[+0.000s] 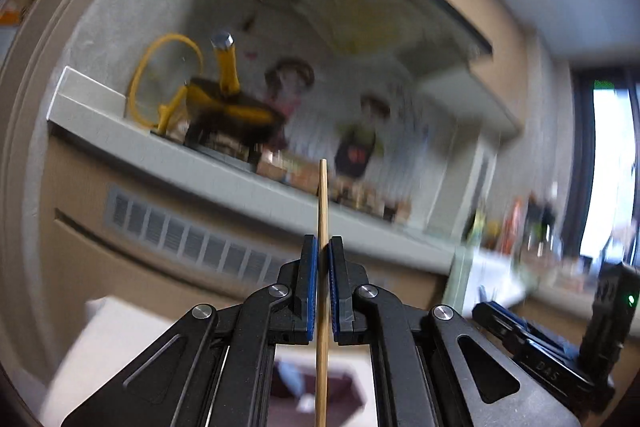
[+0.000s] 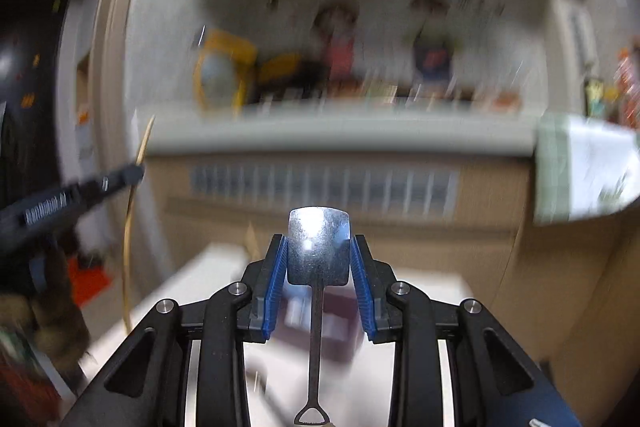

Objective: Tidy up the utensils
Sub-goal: 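Drop the chopstick into the holder with the left tool while the right tool drops the spatula spoon in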

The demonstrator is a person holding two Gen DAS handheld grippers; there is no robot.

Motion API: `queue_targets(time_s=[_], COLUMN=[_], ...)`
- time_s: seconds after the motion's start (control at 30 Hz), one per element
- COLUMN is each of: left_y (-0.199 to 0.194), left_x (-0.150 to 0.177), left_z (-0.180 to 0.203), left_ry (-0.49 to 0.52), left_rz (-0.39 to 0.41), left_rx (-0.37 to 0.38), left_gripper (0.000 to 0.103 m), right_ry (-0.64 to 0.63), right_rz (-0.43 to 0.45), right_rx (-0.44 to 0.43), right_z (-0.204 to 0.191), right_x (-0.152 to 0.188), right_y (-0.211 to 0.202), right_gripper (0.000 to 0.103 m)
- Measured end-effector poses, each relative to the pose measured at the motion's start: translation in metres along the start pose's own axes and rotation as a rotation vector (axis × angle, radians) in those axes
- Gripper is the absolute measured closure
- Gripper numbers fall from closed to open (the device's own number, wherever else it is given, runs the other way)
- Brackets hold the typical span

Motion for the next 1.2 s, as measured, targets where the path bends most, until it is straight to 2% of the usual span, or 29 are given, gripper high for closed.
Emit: queue_targets(time_s=[0.07, 0.13, 0.33, 0.5, 0.67, 0.77, 0.87, 0.93, 0.97, 1.0, 1.1, 1.2], left_y=[0.015, 0.027, 0.072, 0.095, 0.109, 0.117, 0.118, 0.114, 0.111, 0.106, 0.081, 0.046], left_x=[-0.003, 0.002, 0.034, 0.054, 0.073, 0.085, 0.103, 0.117, 0.120, 0.121, 0.116, 0.116], left_z=[-0.012, -0.024, -0.059, -0.068, -0.068, -0.075, -0.082, -0.085, -0.086, -0.087, -0.094, -0.098], left_ry=[-0.001, 0.020, -0.015, -0.015, 0.017, -0.008, -0.054, -0.063, -0.062, -0.064, -0.098, -0.111], left_rz=[0.058, 0.086, 0.054, 0.053, 0.049, 0.011, -0.057, -0.126, -0.155, -0.172, -0.212, -0.279], left_rx=[-0.033, -0.065, -0.122, -0.133, -0.150, -0.140, -0.087, -0.084, -0.094, -0.104, -0.158, -0.253], left_gripper=[0.098, 0.098, 0.098, 0.098, 0.098, 0.098, 0.094, 0.086, 0.079, 0.077, 0.076, 0.076], right_ry=[0.014, 0.013, -0.015, 0.038, 0.060, 0.079, 0.075, 0.072, 0.078, 0.086, 0.091, 0.069], right_rz=[0.064, 0.069, -0.002, -0.067, -0.073, -0.095, -0.105, -0.164, -0.201, -0.220, -0.253, -0.251], right_rx=[-0.002, -0.009, 0.003, -0.012, 0.011, 0.015, 0.017, 0.010, -0.008, -0.024, 0.000, 0.033], right_z=[-0.003, -0.006, -0.006, 0.002, 0.007, 0.008, 0.007, 0.007, 0.009, 0.011, 0.018, 0.021], right_x=[-0.020, -0.026, -0.004, 0.015, 0.028, 0.036, 0.044, 0.052, 0.057, 0.059, 0.069, 0.076], right_y=[0.010, 0.024, 0.079, 0.116, 0.137, 0.149, 0.154, 0.155, 0.155, 0.153, 0.137, 0.112], right_gripper=[0.074, 0.074, 0.074, 0.074, 0.074, 0.074, 0.073, 0.072, 0.072, 0.071, 0.071, 0.070])
Point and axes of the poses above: each gripper's, at about its wrist camera, not at the fingertips, and y roughly the way its jaws point, z to its right, x to its underside, the point moved 2 cm from there along y, roughly the way its jaws point, and after that the axes turned 9 degrees about x, right-handed, at the moved point
